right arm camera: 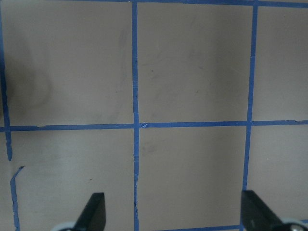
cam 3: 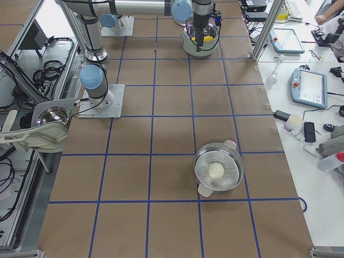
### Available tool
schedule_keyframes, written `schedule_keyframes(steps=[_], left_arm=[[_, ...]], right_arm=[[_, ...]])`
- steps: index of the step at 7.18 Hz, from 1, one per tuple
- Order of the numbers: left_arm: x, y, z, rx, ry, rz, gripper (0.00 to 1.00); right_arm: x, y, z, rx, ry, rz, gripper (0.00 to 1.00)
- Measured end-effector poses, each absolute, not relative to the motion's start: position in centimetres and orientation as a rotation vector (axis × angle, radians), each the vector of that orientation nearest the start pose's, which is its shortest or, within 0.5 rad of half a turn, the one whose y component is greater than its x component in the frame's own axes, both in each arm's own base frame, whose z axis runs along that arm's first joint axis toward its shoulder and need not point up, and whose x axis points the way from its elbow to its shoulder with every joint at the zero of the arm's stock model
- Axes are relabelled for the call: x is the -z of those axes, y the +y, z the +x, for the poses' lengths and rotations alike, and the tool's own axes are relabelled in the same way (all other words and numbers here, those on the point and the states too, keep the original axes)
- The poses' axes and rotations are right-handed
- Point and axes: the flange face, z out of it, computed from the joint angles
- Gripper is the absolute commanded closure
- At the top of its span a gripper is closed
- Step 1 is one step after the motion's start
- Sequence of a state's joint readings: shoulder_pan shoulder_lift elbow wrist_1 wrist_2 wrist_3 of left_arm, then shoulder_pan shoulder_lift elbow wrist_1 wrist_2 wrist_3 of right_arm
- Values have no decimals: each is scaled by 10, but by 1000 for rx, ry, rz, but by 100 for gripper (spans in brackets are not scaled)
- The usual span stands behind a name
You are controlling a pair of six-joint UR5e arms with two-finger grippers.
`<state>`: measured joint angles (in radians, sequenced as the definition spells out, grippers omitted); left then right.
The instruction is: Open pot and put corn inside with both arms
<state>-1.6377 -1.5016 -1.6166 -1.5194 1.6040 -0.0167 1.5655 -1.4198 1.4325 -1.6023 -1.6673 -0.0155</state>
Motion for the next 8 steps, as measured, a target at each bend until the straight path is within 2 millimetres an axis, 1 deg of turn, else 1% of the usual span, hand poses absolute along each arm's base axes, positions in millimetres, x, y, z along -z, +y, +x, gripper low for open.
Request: schedule_keyframes(steps=[1,2,4,5,6,8], left_arm=[[-507,-456,-163,133,3106,84,0],[-513,-457,-161,152,3108,79,0],[-532,-471,-154,172,3112,50,0],[-538,-478,-146,181,3116,19,0],[-542,-481,-136,188,3124,-10,0],[-543,-480,-128,193,3130,-31,0]], right_arm=[[-486,-554,119,46,3228,-23,0],[-491,-543,124,55,3178,-29,0],[-503,-514,132,80,3094,-37,0],[-503,-501,134,73,3084,-29,0],[-496,-494,134,52,3084,-24,0],[-490,-489,133,34,3091,-20,0]])
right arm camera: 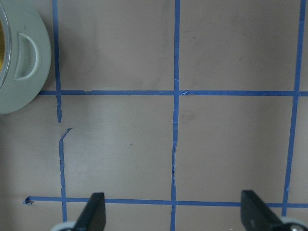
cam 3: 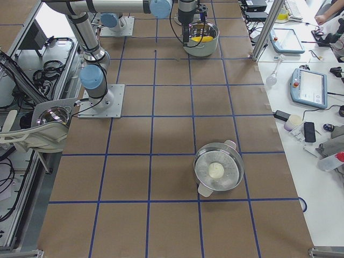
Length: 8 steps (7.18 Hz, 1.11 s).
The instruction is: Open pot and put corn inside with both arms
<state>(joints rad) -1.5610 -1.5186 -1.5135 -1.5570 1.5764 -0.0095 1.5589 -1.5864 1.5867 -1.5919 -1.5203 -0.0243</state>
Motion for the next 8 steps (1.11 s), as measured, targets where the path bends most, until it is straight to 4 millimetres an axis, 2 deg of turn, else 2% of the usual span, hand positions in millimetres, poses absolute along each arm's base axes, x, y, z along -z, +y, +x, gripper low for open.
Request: schedule_keyframes(steps=[3,8], left_arm=[[-543,-478,-125,192,3128,-41,0],[-542,-477,-124,190,3125,-42,0]], right_arm=[[-492,-488,126,27,3159,-18,0],[-490,-486,126,-6,3163,-22,0]])
